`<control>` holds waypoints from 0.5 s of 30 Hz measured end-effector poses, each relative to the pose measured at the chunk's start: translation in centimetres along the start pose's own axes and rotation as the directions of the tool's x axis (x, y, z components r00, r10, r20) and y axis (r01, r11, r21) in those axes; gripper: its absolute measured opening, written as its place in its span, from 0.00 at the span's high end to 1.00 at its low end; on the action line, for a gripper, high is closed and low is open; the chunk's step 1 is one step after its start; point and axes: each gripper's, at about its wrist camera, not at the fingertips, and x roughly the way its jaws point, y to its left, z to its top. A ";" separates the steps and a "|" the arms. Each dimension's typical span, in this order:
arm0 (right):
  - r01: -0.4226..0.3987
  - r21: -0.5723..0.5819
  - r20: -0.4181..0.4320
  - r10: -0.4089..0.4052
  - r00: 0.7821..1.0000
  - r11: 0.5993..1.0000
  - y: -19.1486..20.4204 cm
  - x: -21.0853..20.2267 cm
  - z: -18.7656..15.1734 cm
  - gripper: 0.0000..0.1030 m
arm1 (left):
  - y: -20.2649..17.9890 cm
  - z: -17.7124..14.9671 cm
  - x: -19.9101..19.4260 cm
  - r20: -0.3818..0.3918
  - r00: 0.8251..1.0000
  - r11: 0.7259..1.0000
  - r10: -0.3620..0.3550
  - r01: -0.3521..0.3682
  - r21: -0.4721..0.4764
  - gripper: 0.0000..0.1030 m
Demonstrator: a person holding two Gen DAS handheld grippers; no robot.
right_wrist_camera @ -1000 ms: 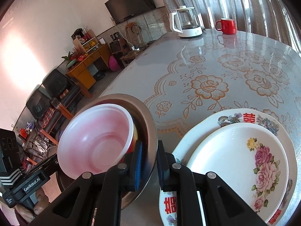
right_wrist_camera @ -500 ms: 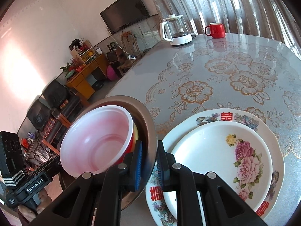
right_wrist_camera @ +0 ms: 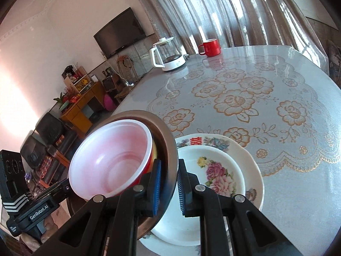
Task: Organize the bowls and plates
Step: 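Slide the steel basin onto the plate stack with the right gripper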
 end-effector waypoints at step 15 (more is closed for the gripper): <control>0.090 0.099 -0.003 -0.090 0.996 0.991 -5.2 -1.2 -1.0 0.86 | -3.7 -0.2 4.4 -0.092 0.995 0.997 -0.038 0.044 0.061 0.81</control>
